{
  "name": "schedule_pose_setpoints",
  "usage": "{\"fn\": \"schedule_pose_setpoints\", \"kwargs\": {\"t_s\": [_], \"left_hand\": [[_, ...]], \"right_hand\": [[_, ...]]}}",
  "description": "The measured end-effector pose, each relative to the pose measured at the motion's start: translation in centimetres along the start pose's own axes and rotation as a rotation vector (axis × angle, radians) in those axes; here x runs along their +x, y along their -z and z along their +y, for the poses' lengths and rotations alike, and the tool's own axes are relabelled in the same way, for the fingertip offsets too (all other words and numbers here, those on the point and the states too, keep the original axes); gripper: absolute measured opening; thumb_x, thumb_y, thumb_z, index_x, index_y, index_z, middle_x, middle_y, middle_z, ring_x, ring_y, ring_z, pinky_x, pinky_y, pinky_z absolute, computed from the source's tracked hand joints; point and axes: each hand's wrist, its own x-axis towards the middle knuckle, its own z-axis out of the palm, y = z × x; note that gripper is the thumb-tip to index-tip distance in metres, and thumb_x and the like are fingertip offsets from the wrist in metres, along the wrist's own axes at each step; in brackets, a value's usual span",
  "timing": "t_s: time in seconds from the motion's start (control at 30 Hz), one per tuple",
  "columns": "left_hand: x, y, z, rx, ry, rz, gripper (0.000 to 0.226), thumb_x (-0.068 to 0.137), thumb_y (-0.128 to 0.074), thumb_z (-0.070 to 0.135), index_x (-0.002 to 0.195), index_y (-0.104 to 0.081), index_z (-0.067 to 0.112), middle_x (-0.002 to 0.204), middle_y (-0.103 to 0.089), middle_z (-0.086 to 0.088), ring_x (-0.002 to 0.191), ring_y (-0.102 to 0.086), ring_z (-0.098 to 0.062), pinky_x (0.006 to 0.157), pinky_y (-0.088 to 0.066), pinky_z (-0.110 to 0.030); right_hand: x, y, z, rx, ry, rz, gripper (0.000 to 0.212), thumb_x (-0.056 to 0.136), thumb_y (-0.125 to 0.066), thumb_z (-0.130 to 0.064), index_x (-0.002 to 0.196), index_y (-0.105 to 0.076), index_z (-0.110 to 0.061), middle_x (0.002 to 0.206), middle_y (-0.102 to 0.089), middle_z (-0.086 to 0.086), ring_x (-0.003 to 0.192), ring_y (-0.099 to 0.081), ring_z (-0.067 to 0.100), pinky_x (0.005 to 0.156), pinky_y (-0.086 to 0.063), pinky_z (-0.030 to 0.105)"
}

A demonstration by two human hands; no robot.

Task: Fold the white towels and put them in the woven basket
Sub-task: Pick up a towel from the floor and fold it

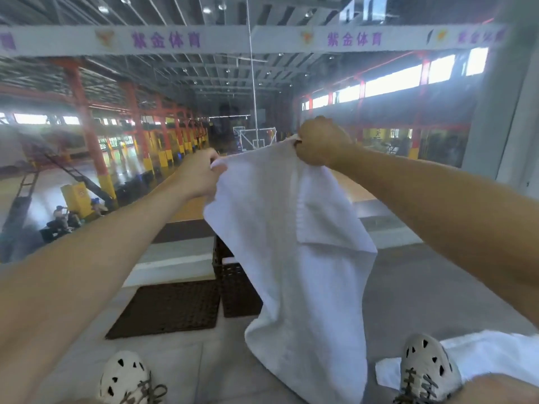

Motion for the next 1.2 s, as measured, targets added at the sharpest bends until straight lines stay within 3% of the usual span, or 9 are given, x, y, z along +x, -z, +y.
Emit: {"fn": "schedule_pose_setpoints", "kwargs": {"t_s": [0.1, 0.2, 0.3, 0.47, 0.67, 0.8, 0.93, 1.03, 1.2], "left_hand": [[0.9, 2.6, 2.4, -0.086, -0.100, 0.181, 0.023, 0.101, -0.063, 0.009, 0.111, -0.050, 0.024, 0.094, -0.065, -0.003, 0.082, -0.064, -0.030, 0.073, -0.054, -0.047], [-0.2, 1.9, 4.4, -0.050, -0.287, 0.131, 0.027, 0.087, -0.047, 0.000, 0.089, -0.066, 0.018, 0.094, -0.066, -0.002, 0.089, -0.065, -0.032, 0.081, -0.053, -0.048], [-2.5, 0.3, 7.0, -0.128, -0.264, -0.001, 0.023, 0.098, -0.057, 0.020, 0.092, -0.079, 0.018, 0.100, -0.072, 0.001, 0.093, -0.066, -0.020, 0.084, -0.050, -0.037], [-3.5, -3.2, 7.8, -0.348, -0.172, -0.146, 0.044, 0.090, -0.076, 0.063, 0.099, -0.082, 0.020, 0.099, -0.076, -0.002, 0.096, -0.068, -0.024, 0.082, -0.051, -0.042], [-0.5, -0.6, 6.5, -0.478, 0.164, 0.074, 0.013, 0.087, -0.089, 0.025, 0.090, -0.081, 0.014, 0.094, -0.073, 0.008, 0.091, -0.067, -0.018, 0.078, -0.049, -0.032], [2.2, 3.2, 6.3, -0.379, 0.103, 0.078, 0.008, 0.078, -0.085, 0.019, 0.073, -0.080, 0.022, 0.067, -0.074, 0.010, 0.070, -0.069, -0.011, 0.070, -0.059, -0.034], [3.3, 4.7, 7.0, -0.066, -0.083, -0.111, 0.011, 0.081, -0.084, 0.016, 0.077, -0.078, 0.025, 0.081, -0.075, 0.007, 0.078, -0.069, -0.012, 0.062, -0.051, -0.026], [3.4, 4.0, 6.9, 0.112, -0.096, -0.285, 0.013, 0.078, -0.082, 0.013, 0.073, -0.075, 0.023, 0.085, -0.077, 0.000, 0.087, -0.074, -0.028, 0.064, -0.056, -0.035], [4.5, 5.7, 7.8, -0.102, 0.000, -0.002, 0.005, 0.080, -0.082, 0.016, 0.083, -0.081, 0.020, 0.073, -0.072, 0.006, 0.066, -0.064, -0.016, 0.053, -0.044, -0.023]], "right_hand": [[1.1, 3.8, 0.1, 0.128, -0.146, -0.004, 0.018, 0.094, -0.054, -0.004, 0.077, -0.060, -0.001, 0.080, -0.062, 0.014, 0.092, -0.067, 0.038, 0.074, -0.052, 0.035], [2.0, 4.5, 0.9, 0.545, -0.353, 0.003, 0.035, 0.095, -0.044, 0.003, 0.062, -0.051, -0.008, 0.059, -0.067, 0.015, 0.064, -0.067, 0.032, 0.066, -0.057, 0.027], [2.0, 4.2, 1.1, 0.926, -0.446, -0.005, 0.030, 0.091, -0.044, 0.005, 0.070, -0.066, 0.001, 0.064, -0.074, 0.021, 0.056, -0.075, 0.032, 0.088, -0.065, 0.045], [0.9, 4.4, -0.2, 0.871, -0.399, 0.006, 0.020, 0.102, -0.054, -0.002, 0.084, -0.058, -0.010, 0.088, -0.067, 0.014, 0.067, -0.068, 0.027, 0.048, -0.061, 0.028], [0.5, 5.6, 1.3, 1.041, -0.444, -0.174, 0.029, 0.087, -0.067, -0.010, 0.113, -0.068, 0.002, 0.099, -0.077, 0.024, 0.092, -0.080, 0.038, 0.091, -0.066, 0.045], [-0.6, 5.9, 3.9, 0.842, -0.405, -0.202, 0.033, 0.073, -0.098, -0.017, 0.089, -0.078, 0.003, 0.083, -0.080, 0.017, 0.074, -0.080, 0.028, 0.077, -0.068, 0.038], [-0.6, 4.7, 5.0, 0.817, -0.431, 0.121, 0.027, 0.073, -0.093, -0.016, 0.078, -0.076, 0.005, 0.069, -0.077, 0.016, 0.071, -0.080, 0.032, 0.078, -0.068, 0.047], [-0.9, 4.2, 4.6, 0.754, -0.348, 0.208, 0.026, 0.074, -0.087, -0.022, 0.073, -0.073, -0.001, 0.073, -0.079, 0.013, 0.074, -0.079, 0.023, 0.074, -0.066, 0.031], [-0.7, 5.6, 4.7, 0.276, -0.304, 0.143, 0.030, 0.072, -0.082, -0.033, 0.087, -0.068, -0.011, 0.088, -0.072, 0.011, 0.099, -0.075, 0.033, 0.073, -0.059, 0.035]]}}
